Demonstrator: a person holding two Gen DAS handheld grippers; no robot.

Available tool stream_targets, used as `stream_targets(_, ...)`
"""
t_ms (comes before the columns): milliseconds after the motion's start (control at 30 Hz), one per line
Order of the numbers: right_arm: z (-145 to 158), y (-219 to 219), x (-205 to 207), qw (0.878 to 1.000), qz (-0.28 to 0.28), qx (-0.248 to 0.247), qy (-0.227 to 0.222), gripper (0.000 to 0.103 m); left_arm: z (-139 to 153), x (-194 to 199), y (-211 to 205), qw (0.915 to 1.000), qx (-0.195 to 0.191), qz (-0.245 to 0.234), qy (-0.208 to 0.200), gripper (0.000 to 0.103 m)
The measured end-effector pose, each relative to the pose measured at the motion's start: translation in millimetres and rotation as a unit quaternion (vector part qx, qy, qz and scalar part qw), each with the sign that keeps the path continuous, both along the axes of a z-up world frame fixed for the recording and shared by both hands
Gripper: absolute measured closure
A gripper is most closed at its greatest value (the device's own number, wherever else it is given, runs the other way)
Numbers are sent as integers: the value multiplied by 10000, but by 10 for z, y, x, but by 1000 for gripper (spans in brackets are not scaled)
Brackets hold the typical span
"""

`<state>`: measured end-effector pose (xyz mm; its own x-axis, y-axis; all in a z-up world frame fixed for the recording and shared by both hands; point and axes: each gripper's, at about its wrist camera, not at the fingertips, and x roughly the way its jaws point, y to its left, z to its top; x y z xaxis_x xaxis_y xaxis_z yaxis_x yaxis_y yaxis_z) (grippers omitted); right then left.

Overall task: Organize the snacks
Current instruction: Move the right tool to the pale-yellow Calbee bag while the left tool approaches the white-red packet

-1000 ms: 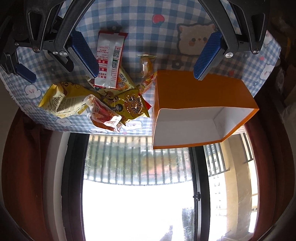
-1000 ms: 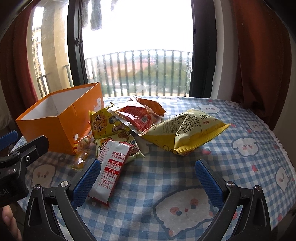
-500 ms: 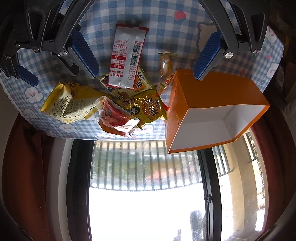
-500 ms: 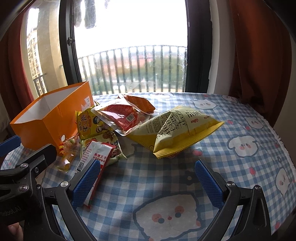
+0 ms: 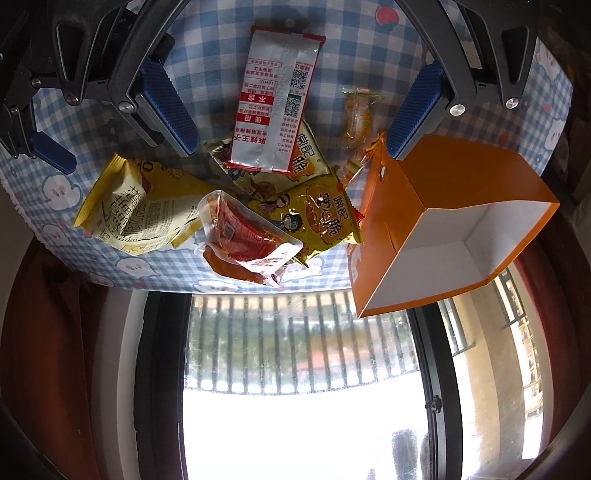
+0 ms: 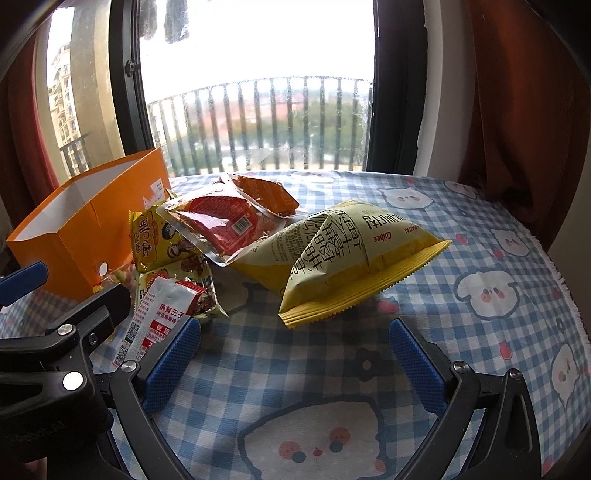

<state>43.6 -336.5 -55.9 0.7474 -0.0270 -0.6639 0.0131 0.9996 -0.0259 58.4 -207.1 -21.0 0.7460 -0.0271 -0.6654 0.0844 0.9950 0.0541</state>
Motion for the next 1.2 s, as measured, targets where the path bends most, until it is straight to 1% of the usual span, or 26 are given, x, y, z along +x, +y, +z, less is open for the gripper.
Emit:
stream_targets(400, -12, -47, 215, 9996, -51, -121, 259, 0, -39, 213, -87, 10000, -80, -18, 52, 0)
stream_targets(700, -25, -10, 311, 9990, -62, -282, 349, 0, -98, 340, -98, 9997, -188, -64, 171, 0)
stream_targets(967, -62, -41, 438, 9979, -184, -437, 433, 0, -138, 510, -138, 9990, -61, 175, 405, 0)
stream_targets(1067, -55, -77, 518, 9978, -214, -452, 442, 0, -124, 579, -188, 9989, -12, 209, 429, 0)
stream_targets(1200, -36, -105, 618, 9969, -245, -618, 430, 0, -124, 651, -237, 9986, 10, 260, 451, 0)
